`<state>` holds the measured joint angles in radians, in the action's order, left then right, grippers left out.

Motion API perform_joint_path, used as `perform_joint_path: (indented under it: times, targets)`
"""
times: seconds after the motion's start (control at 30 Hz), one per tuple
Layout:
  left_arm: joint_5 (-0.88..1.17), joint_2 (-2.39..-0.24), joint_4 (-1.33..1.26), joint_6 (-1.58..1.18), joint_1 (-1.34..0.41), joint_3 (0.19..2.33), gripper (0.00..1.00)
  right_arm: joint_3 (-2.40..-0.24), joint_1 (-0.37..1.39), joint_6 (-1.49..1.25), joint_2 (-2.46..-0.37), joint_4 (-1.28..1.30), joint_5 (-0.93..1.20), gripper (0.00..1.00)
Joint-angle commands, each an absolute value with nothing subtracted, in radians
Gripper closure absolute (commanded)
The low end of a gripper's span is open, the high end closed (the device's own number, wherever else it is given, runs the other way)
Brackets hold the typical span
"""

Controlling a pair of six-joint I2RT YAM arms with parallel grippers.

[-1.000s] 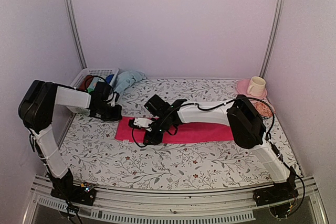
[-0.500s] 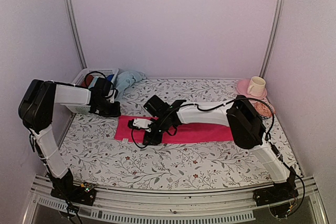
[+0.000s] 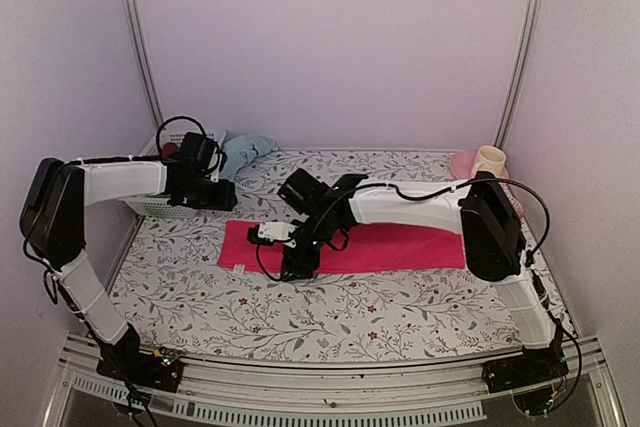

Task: Roll the towels
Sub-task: Smooth out the towel at the center of the board.

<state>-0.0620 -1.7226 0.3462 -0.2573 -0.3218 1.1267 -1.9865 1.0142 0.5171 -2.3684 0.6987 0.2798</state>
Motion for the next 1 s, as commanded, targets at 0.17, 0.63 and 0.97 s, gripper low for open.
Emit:
perform_joint_path:
  times: [0.17,0.63,0.97]
  targets:
    - [0.01,-1.747,0.349,-0.226,-0.521,1.163,0.58,-1.587,0.753,0.569,-1.889,0.757,0.297,0.33]
    - [-0.177,-1.916,0.359,-0.15,-0.532,1.147,0.77,-1.092,0.353,0.527,-1.66,0.631,0.177,0.52]
    - [-0.274,-1.945,0.422,-0.142,-0.532,1.129,0.78,-1.049,0.287,0.523,-1.752,0.595,0.089,0.53]
